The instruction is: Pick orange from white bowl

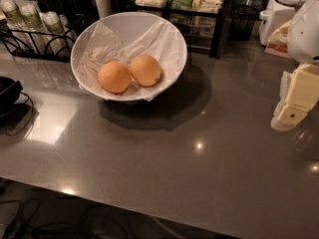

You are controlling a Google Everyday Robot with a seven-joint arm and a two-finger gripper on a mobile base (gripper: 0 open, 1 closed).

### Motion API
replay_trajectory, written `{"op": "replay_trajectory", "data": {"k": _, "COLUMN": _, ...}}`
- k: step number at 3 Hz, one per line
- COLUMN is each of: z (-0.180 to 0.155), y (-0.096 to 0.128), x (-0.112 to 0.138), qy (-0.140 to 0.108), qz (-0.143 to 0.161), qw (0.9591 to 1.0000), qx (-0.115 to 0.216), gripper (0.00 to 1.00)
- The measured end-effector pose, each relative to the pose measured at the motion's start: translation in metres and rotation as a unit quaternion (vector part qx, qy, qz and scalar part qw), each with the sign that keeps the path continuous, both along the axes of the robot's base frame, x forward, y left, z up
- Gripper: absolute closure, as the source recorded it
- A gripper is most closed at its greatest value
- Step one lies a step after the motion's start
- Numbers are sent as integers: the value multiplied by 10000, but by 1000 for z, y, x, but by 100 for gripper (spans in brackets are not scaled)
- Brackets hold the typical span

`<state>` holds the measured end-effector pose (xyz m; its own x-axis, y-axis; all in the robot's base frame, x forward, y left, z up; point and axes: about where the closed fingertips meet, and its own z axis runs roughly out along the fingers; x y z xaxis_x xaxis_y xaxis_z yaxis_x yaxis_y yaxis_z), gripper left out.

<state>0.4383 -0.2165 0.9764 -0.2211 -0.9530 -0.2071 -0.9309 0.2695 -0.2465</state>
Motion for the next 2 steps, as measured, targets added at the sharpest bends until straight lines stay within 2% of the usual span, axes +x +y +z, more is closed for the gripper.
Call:
{"op": "replay_trajectory", "data": {"k": 1, "z": 1, "y": 1, "x": 0, "qy": -14, "qz": 5, "qw": 10000, "qx": 4, "gripper": 0}}
{"op": "replay_trajectory", "data": {"k": 2, "z": 7, "y": 35, "x": 19, "qy": -192, "qz": 443, "qw": 9988, "qx": 109, "gripper": 0}}
